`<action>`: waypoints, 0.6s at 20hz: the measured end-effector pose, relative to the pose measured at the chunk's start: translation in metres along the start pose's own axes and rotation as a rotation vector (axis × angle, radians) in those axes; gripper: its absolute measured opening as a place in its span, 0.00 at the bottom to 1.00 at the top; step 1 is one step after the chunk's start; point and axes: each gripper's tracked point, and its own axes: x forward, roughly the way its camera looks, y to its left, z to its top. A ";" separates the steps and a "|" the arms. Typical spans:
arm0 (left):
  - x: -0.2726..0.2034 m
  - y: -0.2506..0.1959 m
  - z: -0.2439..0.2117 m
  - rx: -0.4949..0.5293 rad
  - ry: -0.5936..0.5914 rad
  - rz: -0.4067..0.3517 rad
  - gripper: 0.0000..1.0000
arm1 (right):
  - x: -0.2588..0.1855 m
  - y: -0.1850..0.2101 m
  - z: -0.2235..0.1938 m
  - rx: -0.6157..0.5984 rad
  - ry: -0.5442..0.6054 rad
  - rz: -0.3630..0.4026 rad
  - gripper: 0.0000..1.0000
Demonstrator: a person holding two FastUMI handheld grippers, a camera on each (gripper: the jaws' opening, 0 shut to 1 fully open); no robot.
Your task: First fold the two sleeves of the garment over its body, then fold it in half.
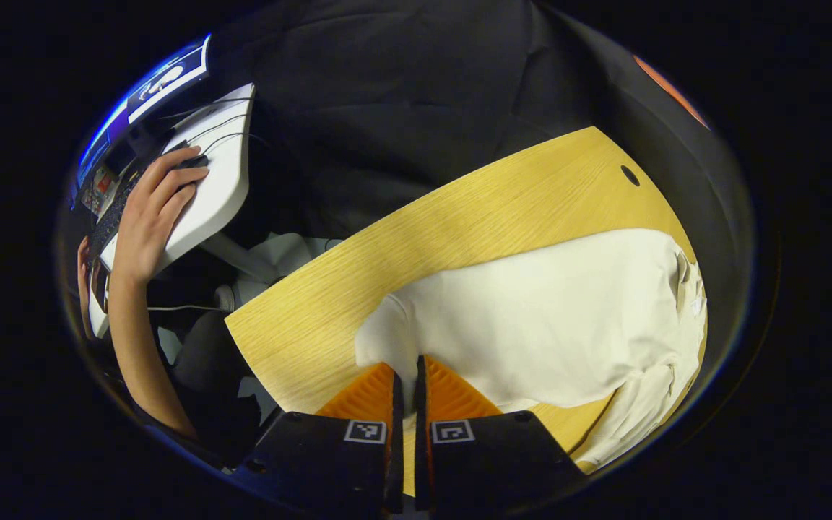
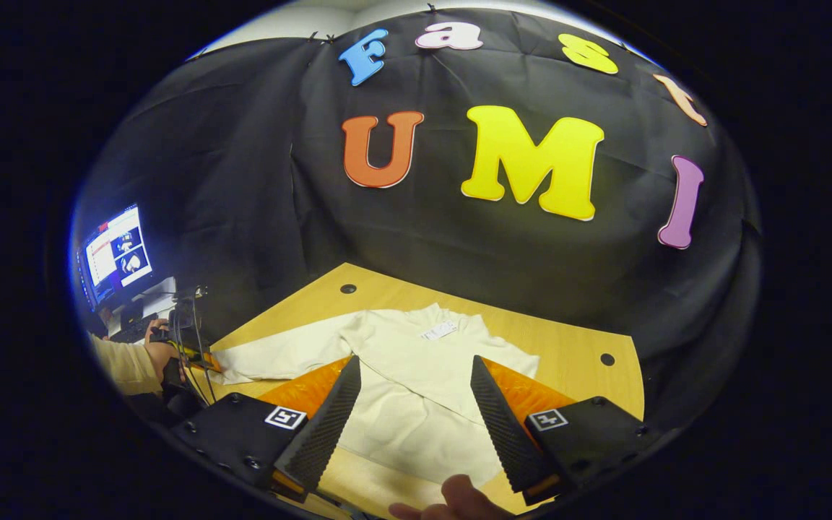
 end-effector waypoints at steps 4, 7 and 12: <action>-0.019 -0.007 0.014 0.014 -0.017 0.005 0.04 | -0.008 -0.025 -0.005 0.041 -0.004 -0.017 0.96; -0.048 -0.037 0.034 0.082 -0.062 -0.027 0.04 | -0.010 -0.046 -0.007 0.078 -0.008 -0.025 0.95; -0.096 -0.118 0.064 0.221 -0.131 -0.094 0.11 | -0.008 -0.078 -0.004 0.104 -0.028 -0.050 0.95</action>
